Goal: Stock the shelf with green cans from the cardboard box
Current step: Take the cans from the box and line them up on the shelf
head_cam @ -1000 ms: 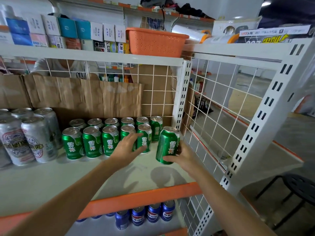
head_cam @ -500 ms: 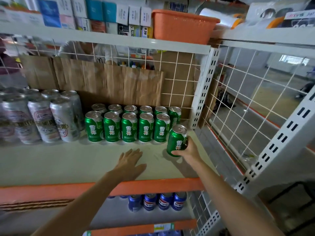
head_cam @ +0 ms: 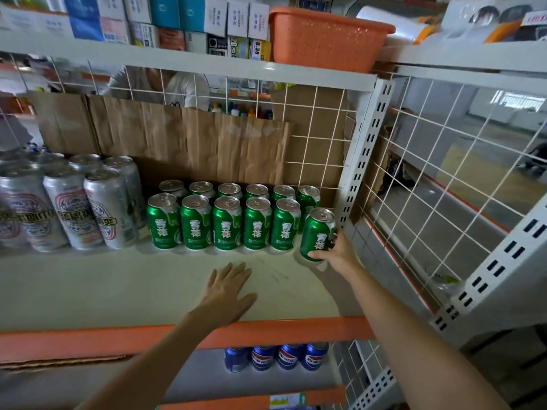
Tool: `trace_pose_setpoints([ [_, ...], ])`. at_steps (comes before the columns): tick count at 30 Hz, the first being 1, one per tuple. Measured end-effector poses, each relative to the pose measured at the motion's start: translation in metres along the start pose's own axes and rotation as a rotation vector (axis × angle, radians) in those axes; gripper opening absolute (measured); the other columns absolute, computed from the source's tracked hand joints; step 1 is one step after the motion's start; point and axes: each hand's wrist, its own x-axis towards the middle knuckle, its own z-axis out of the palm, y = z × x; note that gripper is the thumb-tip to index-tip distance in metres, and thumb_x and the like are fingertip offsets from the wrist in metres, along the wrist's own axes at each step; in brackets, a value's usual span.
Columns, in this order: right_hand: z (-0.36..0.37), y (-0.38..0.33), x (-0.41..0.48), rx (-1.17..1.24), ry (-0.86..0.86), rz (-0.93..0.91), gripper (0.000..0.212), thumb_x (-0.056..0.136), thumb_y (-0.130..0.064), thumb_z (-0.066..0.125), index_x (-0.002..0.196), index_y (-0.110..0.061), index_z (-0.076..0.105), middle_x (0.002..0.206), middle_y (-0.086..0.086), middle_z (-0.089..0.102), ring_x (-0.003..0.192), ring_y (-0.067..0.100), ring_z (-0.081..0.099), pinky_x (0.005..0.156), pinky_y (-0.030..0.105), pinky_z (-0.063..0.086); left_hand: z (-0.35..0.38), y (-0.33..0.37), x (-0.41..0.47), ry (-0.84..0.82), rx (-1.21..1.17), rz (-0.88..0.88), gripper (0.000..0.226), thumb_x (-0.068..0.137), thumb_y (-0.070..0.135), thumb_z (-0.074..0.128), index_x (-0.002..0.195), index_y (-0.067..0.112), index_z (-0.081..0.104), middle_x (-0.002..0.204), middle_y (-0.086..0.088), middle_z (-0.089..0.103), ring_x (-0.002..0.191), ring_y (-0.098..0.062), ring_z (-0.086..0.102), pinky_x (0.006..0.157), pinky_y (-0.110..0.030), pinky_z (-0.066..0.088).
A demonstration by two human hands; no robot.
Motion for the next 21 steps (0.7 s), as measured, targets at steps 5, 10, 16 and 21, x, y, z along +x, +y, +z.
trace_pose_setpoints([
  [5, 0.002, -0.004, 0.014, -0.074, 0.042, -0.013, 0.081, 0.063, -0.009, 0.085, 0.130, -0.006, 0.040, 0.133, 0.013, 0.053, 0.122, 0.031, 0.051, 0.105, 0.047, 0.038, 0.002, -0.001, 0.004, 0.055, 0.023, -0.011, 0.071, 0.081, 0.057, 0.021, 0.146, 0.029, 0.025, 0.156, 0.008, 0.015, 0.145, -0.014, 0.007, 0.117, -0.039, 0.001],
  [10, 0.009, -0.005, 0.027, -0.115, 0.091, -0.048, 0.079, 0.061, -0.011, 0.086, 0.128, -0.007, 0.045, 0.130, 0.012, 0.056, 0.120, 0.030, 0.053, 0.099, 0.041, 0.039, 0.003, -0.002, 0.005, 0.070, 0.045, -0.004, 0.099, 0.059, 0.068, -0.002, 0.146, 0.030, 0.024, 0.156, 0.008, 0.015, 0.145, -0.014, 0.007, 0.117, -0.038, 0.002],
  [16, 0.014, -0.007, 0.036, -0.095, 0.070, -0.054, 0.082, 0.061, -0.007, 0.086, 0.129, -0.004, 0.039, 0.132, 0.014, 0.054, 0.120, 0.031, 0.052, 0.099, 0.044, 0.040, 0.002, -0.001, 0.005, 0.071, 0.065, -0.006, 0.105, 0.053, 0.067, -0.006, 0.146, 0.030, 0.023, 0.156, 0.008, 0.014, 0.145, -0.012, 0.006, 0.117, -0.037, 0.001],
  [21, 0.011, -0.004, 0.040, -0.074, 0.032, -0.058, 0.085, 0.061, -0.007, 0.085, 0.131, -0.007, 0.037, 0.133, 0.013, 0.052, 0.123, 0.031, 0.050, 0.103, 0.049, 0.039, 0.003, -0.001, 0.006, 0.072, 0.060, -0.008, 0.104, 0.054, 0.067, -0.005, 0.146, 0.030, 0.024, 0.156, 0.008, 0.015, 0.145, -0.013, 0.007, 0.117, -0.037, 0.001],
])
